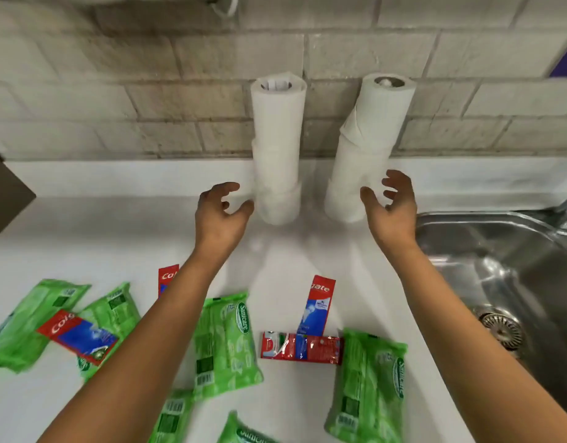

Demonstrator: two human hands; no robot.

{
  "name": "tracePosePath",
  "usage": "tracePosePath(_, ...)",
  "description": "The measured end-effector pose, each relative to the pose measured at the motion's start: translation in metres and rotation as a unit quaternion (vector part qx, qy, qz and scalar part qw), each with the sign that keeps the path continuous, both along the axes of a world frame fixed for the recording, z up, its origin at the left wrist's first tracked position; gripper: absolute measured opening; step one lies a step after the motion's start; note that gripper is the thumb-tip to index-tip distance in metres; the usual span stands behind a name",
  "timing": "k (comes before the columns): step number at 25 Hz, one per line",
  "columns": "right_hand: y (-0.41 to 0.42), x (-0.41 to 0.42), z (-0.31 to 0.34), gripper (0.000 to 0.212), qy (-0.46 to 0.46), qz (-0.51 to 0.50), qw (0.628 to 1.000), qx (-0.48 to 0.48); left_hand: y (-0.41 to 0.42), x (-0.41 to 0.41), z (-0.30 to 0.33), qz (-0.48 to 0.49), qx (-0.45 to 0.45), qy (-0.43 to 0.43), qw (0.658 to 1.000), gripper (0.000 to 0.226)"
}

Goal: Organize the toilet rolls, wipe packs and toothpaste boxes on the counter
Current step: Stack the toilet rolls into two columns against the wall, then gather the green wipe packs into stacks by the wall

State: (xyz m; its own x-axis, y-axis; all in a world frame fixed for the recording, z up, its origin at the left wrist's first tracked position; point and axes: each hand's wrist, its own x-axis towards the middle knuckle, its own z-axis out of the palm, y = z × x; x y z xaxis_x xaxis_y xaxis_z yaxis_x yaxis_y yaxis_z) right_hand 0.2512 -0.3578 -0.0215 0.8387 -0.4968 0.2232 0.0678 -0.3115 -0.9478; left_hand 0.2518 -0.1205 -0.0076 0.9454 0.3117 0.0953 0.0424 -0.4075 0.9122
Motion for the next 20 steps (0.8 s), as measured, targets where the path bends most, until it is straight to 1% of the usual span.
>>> tracePosePath(2, 0.019, -0.026, -0.015, 0.051, 0.014, 0.037, 0.998, -0.043, 0.015, -0.025, -0.01, -0.006, 0.006, 0.015, 1.0, 0.031)
tracePosePath(6, 0.065, -0.069, -0.034, 0.042, 0.059, 0.107, 0.987, -0.103, 0.049, -0.063, -0.024, -0.015, 0.014, 0.016, 1.0, 0.026)
tracePosePath(8, 0.088, -0.086, -0.036, 0.04, 0.072, 0.133, 0.981, -0.117, 0.064, -0.08, -0.03, -0.021, 0.031, 0.025, 0.999, 0.024)
tracePosePath(11, 0.128, -0.11, -0.042, 0.042, 0.11, 0.177, 0.963, -0.168, 0.093, -0.107, -0.041, -0.033, 0.081, 0.04, 0.995, 0.025)
tracePosePath(15, 0.178, -0.132, -0.053, 0.054, 0.18, 0.229, 0.926, -0.24, 0.145, -0.13, -0.055, -0.019, 0.153, 0.073, 0.985, 0.029)
tracePosePath(18, 0.208, -0.142, -0.065, 0.069, 0.264, 0.231, 0.874, -0.337, 0.184, -0.144, -0.064, 0.013, 0.188, 0.096, 0.977, 0.034)
tracePosePath(20, 0.224, -0.146, -0.071, 0.078, 0.316, 0.209, 0.843, -0.383, 0.211, -0.149, -0.071, 0.035, 0.203, 0.102, 0.973, 0.035)
